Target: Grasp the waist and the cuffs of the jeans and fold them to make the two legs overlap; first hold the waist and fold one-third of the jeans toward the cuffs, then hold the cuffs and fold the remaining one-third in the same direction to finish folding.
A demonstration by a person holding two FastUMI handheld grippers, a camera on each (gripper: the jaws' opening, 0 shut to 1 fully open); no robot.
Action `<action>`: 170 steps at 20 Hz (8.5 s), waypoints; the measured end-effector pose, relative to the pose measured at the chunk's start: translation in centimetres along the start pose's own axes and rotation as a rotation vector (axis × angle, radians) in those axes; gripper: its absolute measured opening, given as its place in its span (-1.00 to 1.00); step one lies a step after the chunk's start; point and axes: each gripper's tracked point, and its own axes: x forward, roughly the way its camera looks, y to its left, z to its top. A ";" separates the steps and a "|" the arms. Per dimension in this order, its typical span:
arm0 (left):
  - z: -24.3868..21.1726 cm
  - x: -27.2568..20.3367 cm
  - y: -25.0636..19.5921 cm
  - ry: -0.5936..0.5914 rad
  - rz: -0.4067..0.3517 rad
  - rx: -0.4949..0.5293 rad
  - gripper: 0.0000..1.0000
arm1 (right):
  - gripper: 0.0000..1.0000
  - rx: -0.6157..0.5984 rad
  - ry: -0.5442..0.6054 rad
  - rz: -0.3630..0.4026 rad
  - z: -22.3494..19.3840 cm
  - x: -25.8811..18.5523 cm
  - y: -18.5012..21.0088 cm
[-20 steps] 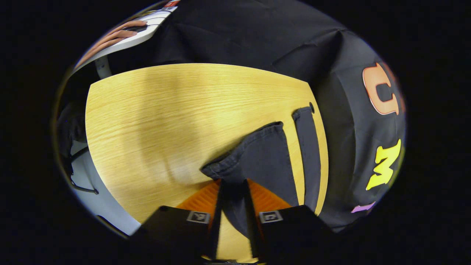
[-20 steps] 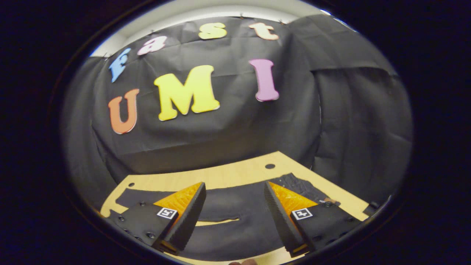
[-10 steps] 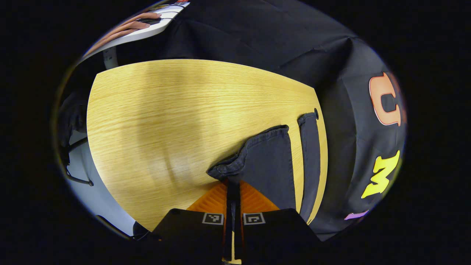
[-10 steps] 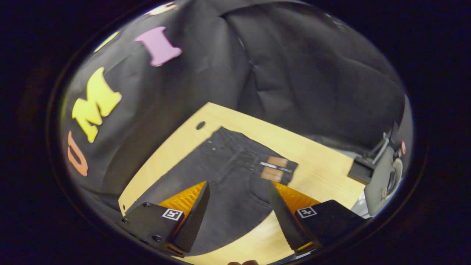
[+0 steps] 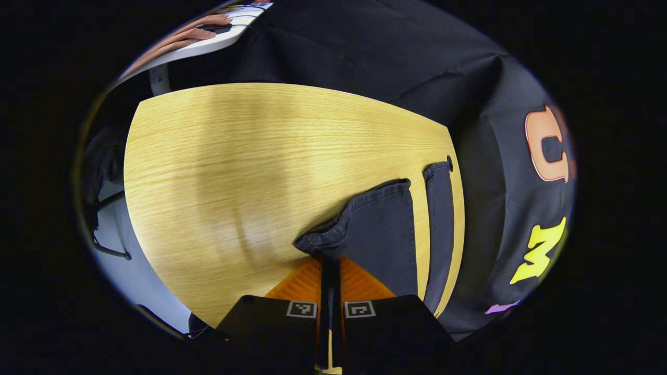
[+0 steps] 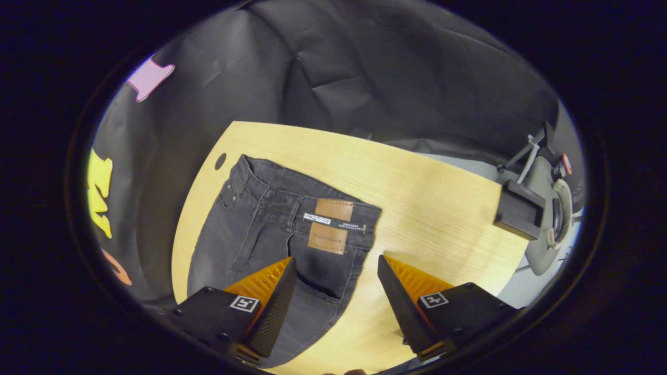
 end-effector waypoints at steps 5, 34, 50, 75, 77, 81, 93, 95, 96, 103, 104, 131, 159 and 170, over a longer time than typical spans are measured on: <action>0.1 0.1 0.0 0.001 0.005 -0.017 -0.89 | 0.71 -0.032 0.014 -0.050 0.1 0.9 -1.0; 5.8 0.9 -20.3 -0.098 -0.187 -0.132 -0.94 | -0.96 0.170 -0.067 0.506 9.3 -6.2 15.7; 7.8 15.4 -30.1 -0.086 -0.228 -0.179 -0.93 | -0.95 0.188 -0.137 0.563 13.6 5.4 24.7; 8.0 2.2 -38.0 -0.515 -0.560 0.294 0.97 | 0.95 0.113 -0.241 0.560 13.6 0.2 19.3; 6.8 0.2 -37.8 -0.536 -0.554 0.352 0.97 | 0.95 0.139 -0.225 0.535 12.9 0.4 17.0; 3.9 -3.0 -36.8 -0.576 -0.543 0.498 0.97 | 0.94 0.165 -0.202 0.486 11.5 1.3 13.5; -6.5 -9.3 -34.0 -0.664 -0.593 0.992 0.96 | 0.94 0.233 -0.056 0.440 7.3 5.4 12.2; -8.1 -10.2 -34.3 -0.652 -0.624 1.022 0.96 | 0.95 0.273 -0.050 0.455 7.8 5.9 12.6; -8.7 -10.4 -34.3 -0.650 -0.629 1.044 0.96 | 0.82 0.291 -0.052 0.461 8.1 6.2 12.8; -12.2 -10.7 -33.8 -0.579 -0.651 1.109 0.96 | 0.44 0.406 -0.024 0.509 8.7 8.2 14.7; -12.4 -10.6 -33.6 -0.569 -0.649 1.108 0.96 | 0.38 0.414 -0.022 0.488 8.5 8.7 14.2; -9.8 -9.9 -29.0 -0.503 -0.605 1.030 0.95 | -0.67 -0.702 -0.537 0.352 3.4 -5.6 26.1; -4.4 -14.5 -23.6 -0.705 -0.602 1.264 0.95 | -0.77 -1.173 -0.469 0.538 -29.6 -4.7 37.9; -2.6 -14.1 -22.7 -0.714 -0.568 1.227 0.95 | -0.39 -1.197 -0.382 0.458 -33.0 0.3 34.3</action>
